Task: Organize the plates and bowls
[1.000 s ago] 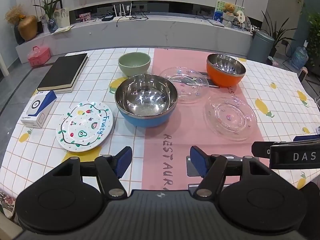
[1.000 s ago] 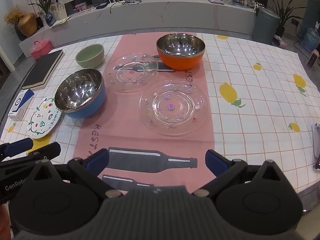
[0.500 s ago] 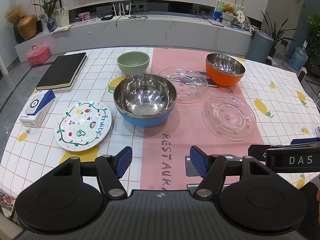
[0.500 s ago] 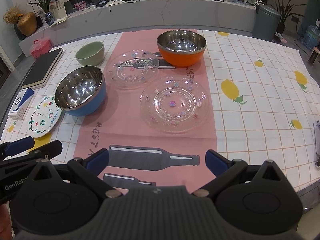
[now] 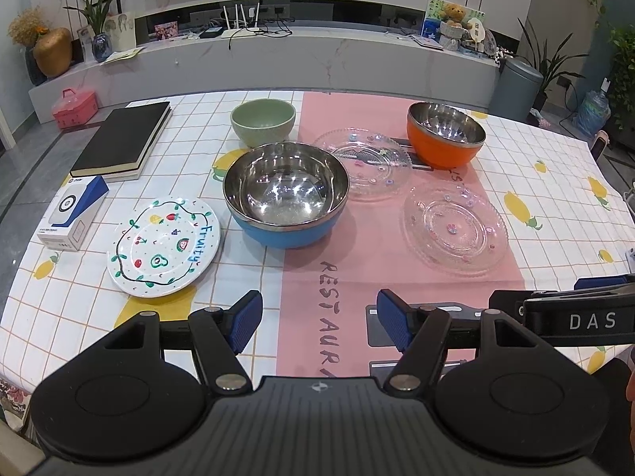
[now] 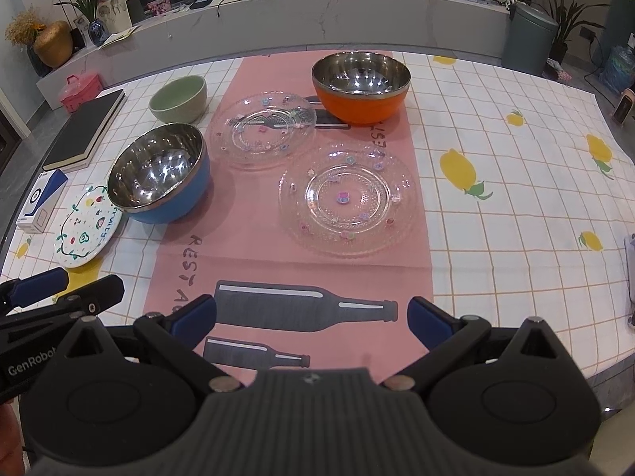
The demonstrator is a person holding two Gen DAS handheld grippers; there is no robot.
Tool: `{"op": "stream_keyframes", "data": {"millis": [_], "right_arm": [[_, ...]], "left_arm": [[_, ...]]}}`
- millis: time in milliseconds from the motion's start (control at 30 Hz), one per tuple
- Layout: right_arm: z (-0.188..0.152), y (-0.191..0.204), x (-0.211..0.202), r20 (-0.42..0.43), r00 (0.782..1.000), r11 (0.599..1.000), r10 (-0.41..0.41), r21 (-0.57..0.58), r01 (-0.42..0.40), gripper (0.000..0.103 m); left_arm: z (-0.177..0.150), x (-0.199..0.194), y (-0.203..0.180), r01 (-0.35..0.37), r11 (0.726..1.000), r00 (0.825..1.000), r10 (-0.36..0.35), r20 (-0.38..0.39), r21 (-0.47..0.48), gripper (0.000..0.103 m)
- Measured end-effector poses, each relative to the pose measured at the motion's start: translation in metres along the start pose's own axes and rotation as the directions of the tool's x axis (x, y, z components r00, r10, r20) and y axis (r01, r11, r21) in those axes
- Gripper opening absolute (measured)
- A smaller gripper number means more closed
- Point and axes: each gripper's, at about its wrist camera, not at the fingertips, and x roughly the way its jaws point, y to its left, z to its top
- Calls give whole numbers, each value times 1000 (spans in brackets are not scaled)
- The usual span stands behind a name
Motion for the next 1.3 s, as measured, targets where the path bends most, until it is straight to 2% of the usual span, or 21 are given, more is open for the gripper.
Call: {"op": "stream_keyframes", "data": {"millis": [467,1300], "right_arm": [[-1,2,0,11,1000,999,-26,-25,27,100],[-1,2,-1,11,1000,999,-26,-34,26,100]], "left_arm": [[-2,1,0,1,1000,1000,-1,-9,2,78],[-6,2,-4,5,1000,1000,-5,-15,-1,78]]}}
